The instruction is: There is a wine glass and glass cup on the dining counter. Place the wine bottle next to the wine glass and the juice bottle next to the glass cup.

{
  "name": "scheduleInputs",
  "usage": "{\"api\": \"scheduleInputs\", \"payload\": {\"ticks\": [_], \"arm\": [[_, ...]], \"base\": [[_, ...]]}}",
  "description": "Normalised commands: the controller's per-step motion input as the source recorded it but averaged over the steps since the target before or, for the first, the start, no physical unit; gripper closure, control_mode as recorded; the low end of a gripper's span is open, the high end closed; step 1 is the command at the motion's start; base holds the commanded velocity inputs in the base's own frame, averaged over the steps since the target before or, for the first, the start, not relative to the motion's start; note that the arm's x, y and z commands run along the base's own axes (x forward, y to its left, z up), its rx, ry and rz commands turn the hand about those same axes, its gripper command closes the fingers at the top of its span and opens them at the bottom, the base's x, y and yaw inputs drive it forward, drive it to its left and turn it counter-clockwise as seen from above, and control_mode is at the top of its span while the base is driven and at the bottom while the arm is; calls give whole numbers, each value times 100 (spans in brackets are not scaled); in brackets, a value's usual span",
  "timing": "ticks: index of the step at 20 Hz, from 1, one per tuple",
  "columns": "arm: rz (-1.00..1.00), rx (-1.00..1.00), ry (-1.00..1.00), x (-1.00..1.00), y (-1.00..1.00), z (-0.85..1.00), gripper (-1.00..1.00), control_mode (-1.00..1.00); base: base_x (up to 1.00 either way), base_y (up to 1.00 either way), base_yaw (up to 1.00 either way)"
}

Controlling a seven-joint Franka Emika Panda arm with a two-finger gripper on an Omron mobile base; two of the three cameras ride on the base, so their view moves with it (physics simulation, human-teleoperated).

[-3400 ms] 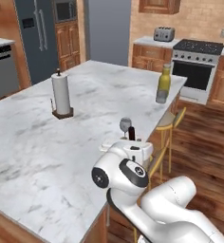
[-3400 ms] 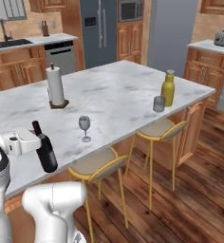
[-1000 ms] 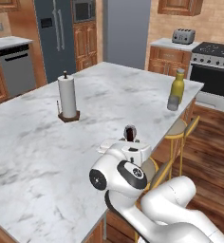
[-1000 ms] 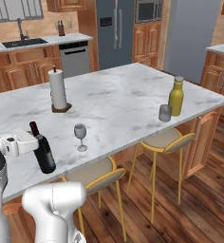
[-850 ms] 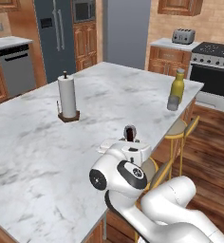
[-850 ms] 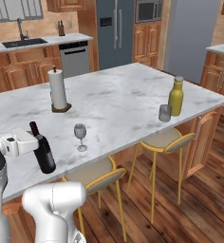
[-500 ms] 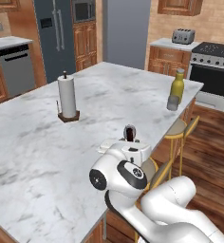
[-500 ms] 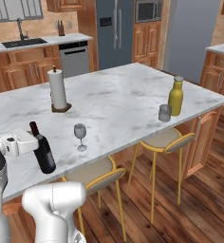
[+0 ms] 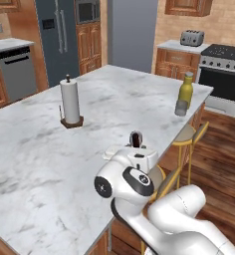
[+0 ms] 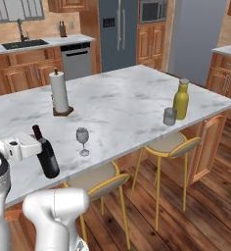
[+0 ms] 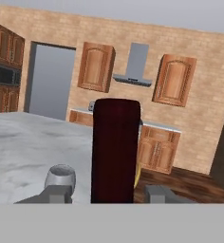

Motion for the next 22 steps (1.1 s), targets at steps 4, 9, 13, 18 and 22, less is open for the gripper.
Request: {"api": "scheduleInputs", "payload": {"ticks": [4, 9, 13, 18, 22], "arm": [[-2, -6, 0, 45, 9, -6, 100, -100], [0, -8, 0, 55, 20, -2, 100, -100], [0, -1, 0, 43, 29, 0, 100, -100], [-3, 6, 1, 39, 10, -3, 100, -100], [-1, 15, 0, 39, 2, -8, 100, -100]], "base": [[0, 0, 0], [0, 0, 0], [0, 0, 0], [0, 0, 0], [0, 0, 0]]}}
